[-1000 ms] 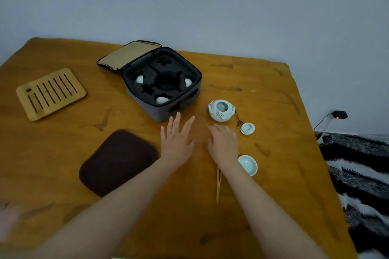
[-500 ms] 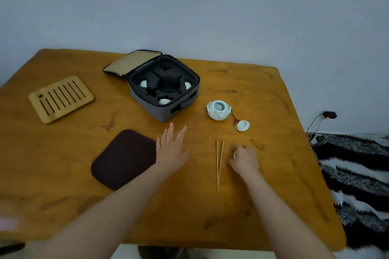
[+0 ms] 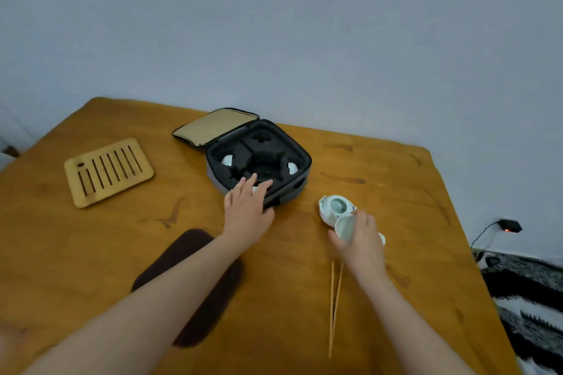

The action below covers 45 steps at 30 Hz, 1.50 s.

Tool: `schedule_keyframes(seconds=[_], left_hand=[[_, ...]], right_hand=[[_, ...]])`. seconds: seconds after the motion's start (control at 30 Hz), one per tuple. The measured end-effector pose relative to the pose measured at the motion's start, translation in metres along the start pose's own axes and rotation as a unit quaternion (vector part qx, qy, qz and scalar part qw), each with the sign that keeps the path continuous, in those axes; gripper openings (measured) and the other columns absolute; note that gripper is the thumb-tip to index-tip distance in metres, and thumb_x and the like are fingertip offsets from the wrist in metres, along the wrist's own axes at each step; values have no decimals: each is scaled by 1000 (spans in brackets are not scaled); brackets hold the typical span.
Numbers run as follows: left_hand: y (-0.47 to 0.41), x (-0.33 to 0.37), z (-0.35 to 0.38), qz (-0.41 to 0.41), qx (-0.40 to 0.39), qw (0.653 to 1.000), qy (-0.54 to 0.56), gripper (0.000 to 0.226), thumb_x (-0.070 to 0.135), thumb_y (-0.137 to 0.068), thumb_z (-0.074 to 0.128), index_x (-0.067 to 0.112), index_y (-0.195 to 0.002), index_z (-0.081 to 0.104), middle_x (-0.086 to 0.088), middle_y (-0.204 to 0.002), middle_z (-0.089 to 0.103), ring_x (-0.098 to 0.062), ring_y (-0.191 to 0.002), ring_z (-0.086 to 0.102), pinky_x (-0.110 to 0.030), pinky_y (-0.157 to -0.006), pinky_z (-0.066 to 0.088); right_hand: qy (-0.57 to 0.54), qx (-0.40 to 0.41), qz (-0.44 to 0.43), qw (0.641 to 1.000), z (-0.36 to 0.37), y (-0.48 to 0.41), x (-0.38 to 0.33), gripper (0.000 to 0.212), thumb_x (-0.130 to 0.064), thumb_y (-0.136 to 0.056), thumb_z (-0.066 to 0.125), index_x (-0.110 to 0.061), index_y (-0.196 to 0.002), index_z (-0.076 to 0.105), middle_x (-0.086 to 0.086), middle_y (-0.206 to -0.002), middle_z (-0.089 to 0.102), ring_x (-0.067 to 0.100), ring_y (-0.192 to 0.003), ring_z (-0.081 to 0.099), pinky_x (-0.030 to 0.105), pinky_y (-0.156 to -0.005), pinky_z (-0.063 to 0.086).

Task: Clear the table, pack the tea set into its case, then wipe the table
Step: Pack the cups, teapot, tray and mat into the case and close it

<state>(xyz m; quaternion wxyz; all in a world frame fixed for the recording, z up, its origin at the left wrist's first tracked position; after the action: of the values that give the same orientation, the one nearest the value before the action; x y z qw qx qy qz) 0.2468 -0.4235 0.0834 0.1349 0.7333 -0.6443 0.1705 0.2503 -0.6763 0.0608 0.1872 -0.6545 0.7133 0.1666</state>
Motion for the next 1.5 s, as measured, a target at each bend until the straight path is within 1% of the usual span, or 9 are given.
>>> schedule_keyframes(seconds=[0.27, 0.4, 0.8, 1.03, 1.2, 1.27, 1.33, 1.4, 1.5], left_hand=[[-94, -52, 25, -20, -124, 988, -88, 79, 63, -94, 34, 20, -155, 7, -13, -162, 1, -28, -149, 2, -42, -121, 12], [-88, -64, 42, -10, -105, 987, -122, 93, 75, -88, 23, 15, -155, -3, -9, -162, -7, -21, -149, 8, -36, -120, 8], [-106, -72, 52, 13, -127, 979, -158, 98, 79, -84, 25, 21, -152, -16, -5, -161, -12, -30, -147, -15, -48, -119, -6], [-106, -74, 55, 20, -112, 981, -155, 95, 78, -86, 21, 20, -152, -16, -4, -160, -19, -28, -146, -18, -47, -119, -7], [-105, -73, 54, 20, -95, 986, -138, 95, 78, -85, 22, 22, -152, -17, -4, -161, -18, -28, -147, -17, -47, -119, -8], [-104, -74, 54, 18, -97, 985, -141, 93, 78, -86, 21, 23, -152, -16, -3, -160, -18, -27, -147, -18, -47, -119, -8], [-105, -74, 54, 20, -103, 984, -142, 92, 77, -86, 21, 25, -152, -16, -3, -160, -20, -27, -146, -20, -47, -119, -8], [-105, -74, 54, 20, -104, 984, -142, 90, 76, -87, 21, 26, -152, -15, -3, -160, -20, -27, -146, -20, -47, -119, -8], [-104, -74, 54, 20, -104, 984, -140, 90, 76, -87, 21, 26, -152, -15, -3, -160, -20, -27, -146, -20, -47, -119, -9]], right_hand=[[4, -34, -127, 991, 15, -94, -99, 70, -43, -84, 69, -15, -141, 40, 2, -133, 50, 21, -118, 52, 30, -89, 45], [52, -45, -200, 977, 37, -145, -150, 75, -37, -86, 69, -11, -146, 33, 5, -141, 45, 23, -127, 45, 32, -98, 41], [229, -41, -352, 907, 124, -236, -242, 73, 7, -81, 63, -10, -145, 35, 7, -147, 39, 34, -114, 50, 41, -78, 49], [318, -77, -427, 843, 143, -220, -244, 74, 5, -89, 55, -11, -152, 22, 6, -159, 23, 27, -138, 36, 39, -92, 51], [231, -71, -345, 907, 145, -218, -226, 67, 5, -94, 44, -13, -154, 21, 1, -162, 18, 24, -131, 47, 34, -88, 49], [203, -61, -335, 918, 145, -222, -226, 53, -4, -99, 43, -13, -150, 32, 3, -157, 32, 26, -120, 57, 36, -80, 50], [186, -54, -319, 928, 140, -228, -233, 24, -16, -103, 41, -11, -123, 54, 7, -123, 63, 28, -106, 63, 34, -64, 43], [188, -56, -282, 939, 136, -235, -242, 20, -19, -102, 44, -12, -84, 51, 0, -73, 53, 30, -85, 63, 33, -52, 29], [159, -47, -220, 961, 138, -241, -245, 34, -21, -95, 56, -13, -64, 43, 0, -59, 41, 28, -66, 56, 30, -48, 28]])
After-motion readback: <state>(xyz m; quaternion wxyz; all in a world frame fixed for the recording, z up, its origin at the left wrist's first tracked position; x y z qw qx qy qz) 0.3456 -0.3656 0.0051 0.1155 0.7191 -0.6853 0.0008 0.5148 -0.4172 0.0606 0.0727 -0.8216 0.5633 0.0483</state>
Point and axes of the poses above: each hand's wrist, its own y-axis away from the middle knuckle, its own z-axis out of the palm, x = y × z, the point moved 8 cm from there along -y, towards the middle knuckle
